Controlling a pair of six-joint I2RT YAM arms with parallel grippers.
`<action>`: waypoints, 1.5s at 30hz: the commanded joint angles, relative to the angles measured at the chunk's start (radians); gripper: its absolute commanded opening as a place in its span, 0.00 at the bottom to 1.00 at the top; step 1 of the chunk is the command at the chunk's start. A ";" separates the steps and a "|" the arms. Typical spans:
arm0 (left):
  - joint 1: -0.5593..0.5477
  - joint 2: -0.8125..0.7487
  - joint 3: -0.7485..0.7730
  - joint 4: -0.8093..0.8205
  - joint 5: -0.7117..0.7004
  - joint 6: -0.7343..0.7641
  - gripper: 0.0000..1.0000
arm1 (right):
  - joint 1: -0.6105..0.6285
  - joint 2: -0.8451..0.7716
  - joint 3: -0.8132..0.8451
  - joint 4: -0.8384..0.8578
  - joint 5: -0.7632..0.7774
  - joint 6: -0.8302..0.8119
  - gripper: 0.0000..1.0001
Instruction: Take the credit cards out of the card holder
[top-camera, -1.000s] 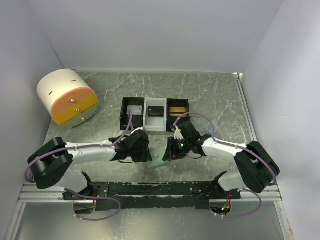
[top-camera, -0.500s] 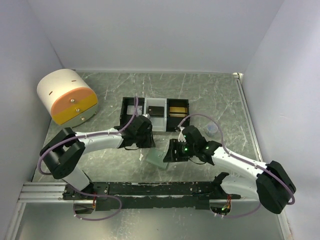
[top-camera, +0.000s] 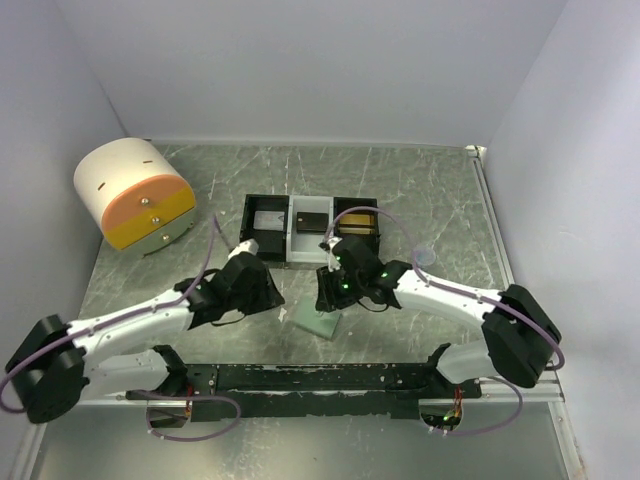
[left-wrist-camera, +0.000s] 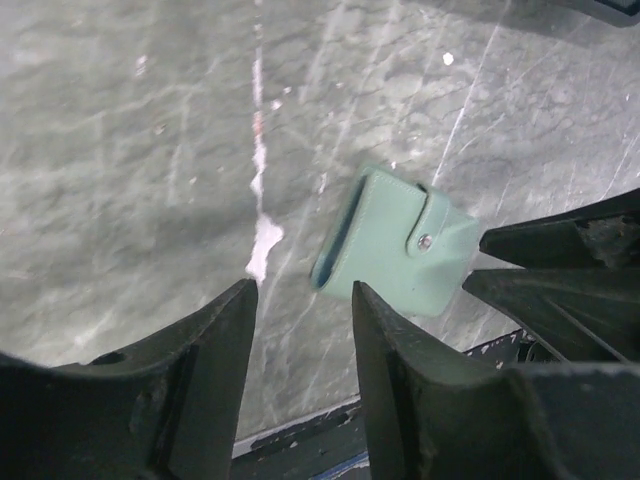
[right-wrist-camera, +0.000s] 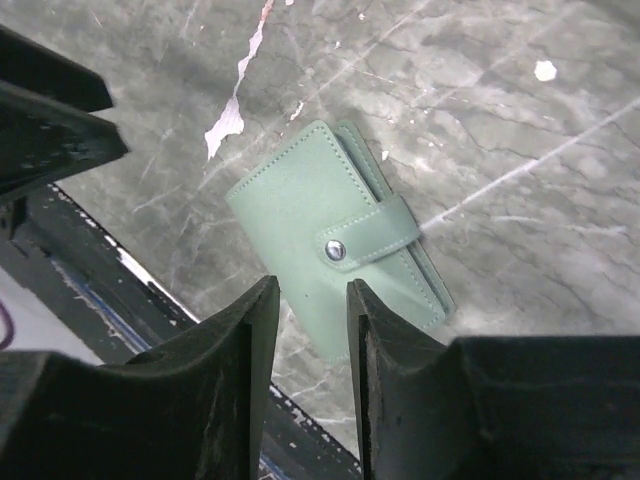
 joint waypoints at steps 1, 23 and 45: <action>0.004 -0.145 -0.067 -0.089 -0.086 -0.093 0.58 | 0.069 0.061 0.062 -0.045 0.112 -0.076 0.33; 0.007 -0.225 -0.046 -0.148 -0.122 -0.084 0.80 | 0.270 0.341 0.254 -0.240 0.499 -0.067 0.40; 0.000 -0.068 -0.067 0.122 0.189 0.032 0.76 | 0.126 0.240 0.087 -0.045 0.273 0.053 0.00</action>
